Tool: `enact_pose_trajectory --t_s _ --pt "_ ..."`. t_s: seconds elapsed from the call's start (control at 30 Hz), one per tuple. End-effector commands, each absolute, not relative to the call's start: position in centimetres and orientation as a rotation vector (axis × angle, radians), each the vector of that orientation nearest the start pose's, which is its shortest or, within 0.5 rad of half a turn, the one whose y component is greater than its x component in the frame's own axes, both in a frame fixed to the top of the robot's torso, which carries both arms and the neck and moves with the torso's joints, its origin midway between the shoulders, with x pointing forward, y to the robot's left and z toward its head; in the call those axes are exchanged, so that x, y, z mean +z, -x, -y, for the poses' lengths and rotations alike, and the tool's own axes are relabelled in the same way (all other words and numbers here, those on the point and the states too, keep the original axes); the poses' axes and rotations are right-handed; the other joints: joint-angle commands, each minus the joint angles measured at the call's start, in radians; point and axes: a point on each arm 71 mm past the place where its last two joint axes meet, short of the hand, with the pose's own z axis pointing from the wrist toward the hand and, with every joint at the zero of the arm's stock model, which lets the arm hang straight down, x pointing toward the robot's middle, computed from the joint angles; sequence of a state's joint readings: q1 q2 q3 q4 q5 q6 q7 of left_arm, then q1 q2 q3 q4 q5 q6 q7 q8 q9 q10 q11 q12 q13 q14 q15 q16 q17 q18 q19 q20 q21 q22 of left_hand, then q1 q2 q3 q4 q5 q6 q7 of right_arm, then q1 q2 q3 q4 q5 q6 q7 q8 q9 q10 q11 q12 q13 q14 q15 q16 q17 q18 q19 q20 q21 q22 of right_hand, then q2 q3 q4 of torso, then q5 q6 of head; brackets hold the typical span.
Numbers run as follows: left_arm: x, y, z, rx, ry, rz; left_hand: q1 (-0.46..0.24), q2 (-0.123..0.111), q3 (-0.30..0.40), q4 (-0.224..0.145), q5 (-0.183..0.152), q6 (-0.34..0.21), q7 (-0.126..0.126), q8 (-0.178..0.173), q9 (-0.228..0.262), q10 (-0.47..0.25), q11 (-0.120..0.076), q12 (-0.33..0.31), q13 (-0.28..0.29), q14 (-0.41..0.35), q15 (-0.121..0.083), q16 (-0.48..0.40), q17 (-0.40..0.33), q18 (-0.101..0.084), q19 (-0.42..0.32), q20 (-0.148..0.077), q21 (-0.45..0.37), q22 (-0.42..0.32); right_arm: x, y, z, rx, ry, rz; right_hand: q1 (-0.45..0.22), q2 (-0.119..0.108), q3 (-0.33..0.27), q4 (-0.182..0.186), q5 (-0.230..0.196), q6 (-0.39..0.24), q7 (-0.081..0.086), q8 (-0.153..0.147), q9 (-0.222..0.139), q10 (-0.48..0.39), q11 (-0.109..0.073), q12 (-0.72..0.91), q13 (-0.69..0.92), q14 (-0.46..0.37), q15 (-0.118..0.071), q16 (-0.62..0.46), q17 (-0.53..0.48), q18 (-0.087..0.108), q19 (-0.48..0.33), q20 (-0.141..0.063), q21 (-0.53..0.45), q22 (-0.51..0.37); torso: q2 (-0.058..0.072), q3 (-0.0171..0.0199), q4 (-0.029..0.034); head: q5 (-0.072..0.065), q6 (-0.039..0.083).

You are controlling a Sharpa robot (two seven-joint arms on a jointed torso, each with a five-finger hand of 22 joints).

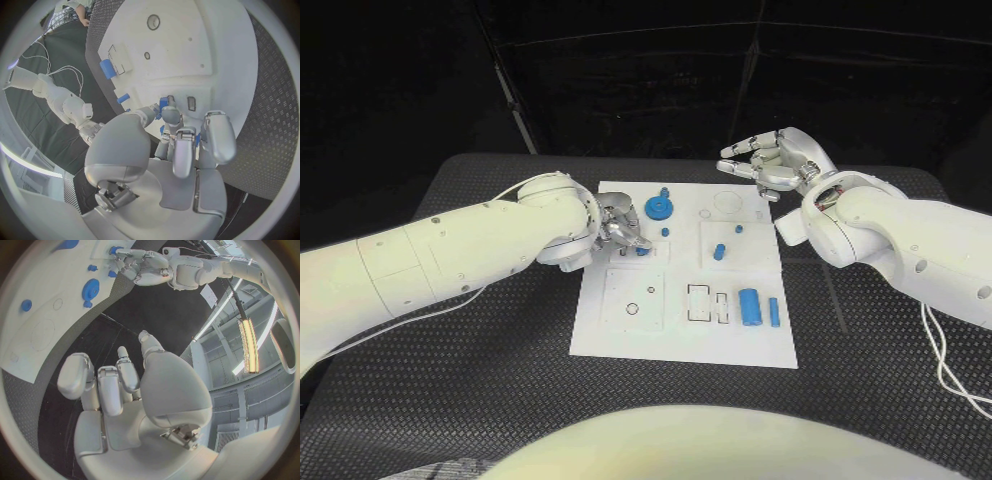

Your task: Assemble the parts on the task board

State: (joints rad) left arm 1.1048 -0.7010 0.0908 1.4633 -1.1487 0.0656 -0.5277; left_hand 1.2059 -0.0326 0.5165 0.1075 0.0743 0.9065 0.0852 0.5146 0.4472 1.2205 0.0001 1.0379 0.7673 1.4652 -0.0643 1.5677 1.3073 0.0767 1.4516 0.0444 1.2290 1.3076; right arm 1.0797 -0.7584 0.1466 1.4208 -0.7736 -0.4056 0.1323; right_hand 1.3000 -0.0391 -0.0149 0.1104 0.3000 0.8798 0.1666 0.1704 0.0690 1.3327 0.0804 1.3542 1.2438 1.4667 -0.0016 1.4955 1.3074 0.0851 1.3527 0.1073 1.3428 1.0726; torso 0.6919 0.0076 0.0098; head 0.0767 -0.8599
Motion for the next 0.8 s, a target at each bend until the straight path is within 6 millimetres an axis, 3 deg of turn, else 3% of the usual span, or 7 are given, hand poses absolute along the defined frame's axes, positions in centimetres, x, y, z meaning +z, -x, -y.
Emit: enact_pose_trajectory --t_s 0.03,0.57,0.63,0.7,0.8 --pt "-22.31 -48.71 -16.16 -0.533 0.216 -2.237 -0.015 0.0 0.151 -0.144 0.009 0.005 -0.005 0.008 0.004 0.007 0.0 0.005 0.001 0.106 0.003 0.003 0.263 -0.005 -0.001 0.003 -0.004 0.109 -17.74 -50.87 19.49 1.154 -0.538 -1.53 -0.011 -0.001 -0.007 0.0 0.001 -0.008 0.001 0.005 -0.001 -0.003 0.0 0.004 0.001 0.065 0.003 -0.004 0.084 0.009 -0.008 -0.001 -0.003 0.0 0.0 0.0008 -0.0006 0.001 0.0" --pt "-21.98 -49.32 -16.4 -0.51 0.203 -2.247 -0.042 -0.014 0.18 -0.164 0.024 0.011 -0.011 0.035 0.018 0.014 -0.004 0.01 0.005 0.106 0.0 0.003 0.263 -0.005 0.0 0.001 -0.004 0.113 -17.74 -50.83 19.46 1.157 -0.535 -1.535 -0.011 -0.001 -0.007 0.0 0.001 -0.008 0.001 0.005 -0.001 -0.003 0.0 0.004 0.001 0.065 0.003 -0.004 0.084 0.009 -0.008 -0.001 -0.003 0.0 0.0 0.0008 0.0008 -0.001 -0.001" --pt "-21.9 -49.4 -16.42 -0.503 0.196 -2.244 -0.053 -0.02 0.183 -0.166 0.04 0.014 -0.015 0.047 0.025 0.022 -0.007 0.018 0.015 0.106 -0.002 0.003 0.263 -0.006 0.003 0.0 0.002 0.116 -17.74 -50.83 19.45 1.158 -0.535 -1.535 -0.011 -0.001 -0.007 0.0 0.001 -0.008 0.001 0.005 -0.001 -0.003 0.0 0.004 0.001 0.065 0.003 -0.004 0.084 0.009 -0.008 -0.001 -0.003 0.0 0.0 0.0012 0.0004 0.0 -0.002" --pt "-21.84 -49.5 -16.42 -0.494 0.188 -2.239 -0.07 -0.029 0.185 -0.167 0.081 0.016 -0.02 0.066 0.035 0.032 -0.012 0.028 0.027 0.106 -0.006 0.003 0.263 -0.008 0.006 -0.004 0.009 0.121 -17.74 -50.83 19.45 1.158 -0.535 -1.535 -0.011 -0.001 -0.007 0.0 0.001 -0.008 0.001 0.005 -0.001 -0.003 0.0 0.004 0.001 0.065 0.003 -0.004 0.084 0.009 -0.008 -0.001 -0.003 0.0 -0.001 0.0011 0.0001 0.001 -0.003" --pt "-21.8 -49.7 -16.43 -0.474 0.174 -2.233 -0.083 -0.034 0.187 -0.168 0.093 0.018 -0.027 0.088 0.049 0.043 -0.017 0.04 0.041 0.106 -0.011 0.003 0.263 -0.01 0.01 -0.007 0.018 0.126 -17.74 -50.83 19.45 1.158 -0.534 -1.535 -0.011 -0.001 -0.007 0.0 0.002 -0.008 0.0 0.006 -0.001 -0.003 0.0 0.004 0.001 0.065 0.003 -0.004 0.084 0.009 -0.008 -0.001 -0.004 0.0 -0.001 0.0011 0.0001 0.002 -0.002"
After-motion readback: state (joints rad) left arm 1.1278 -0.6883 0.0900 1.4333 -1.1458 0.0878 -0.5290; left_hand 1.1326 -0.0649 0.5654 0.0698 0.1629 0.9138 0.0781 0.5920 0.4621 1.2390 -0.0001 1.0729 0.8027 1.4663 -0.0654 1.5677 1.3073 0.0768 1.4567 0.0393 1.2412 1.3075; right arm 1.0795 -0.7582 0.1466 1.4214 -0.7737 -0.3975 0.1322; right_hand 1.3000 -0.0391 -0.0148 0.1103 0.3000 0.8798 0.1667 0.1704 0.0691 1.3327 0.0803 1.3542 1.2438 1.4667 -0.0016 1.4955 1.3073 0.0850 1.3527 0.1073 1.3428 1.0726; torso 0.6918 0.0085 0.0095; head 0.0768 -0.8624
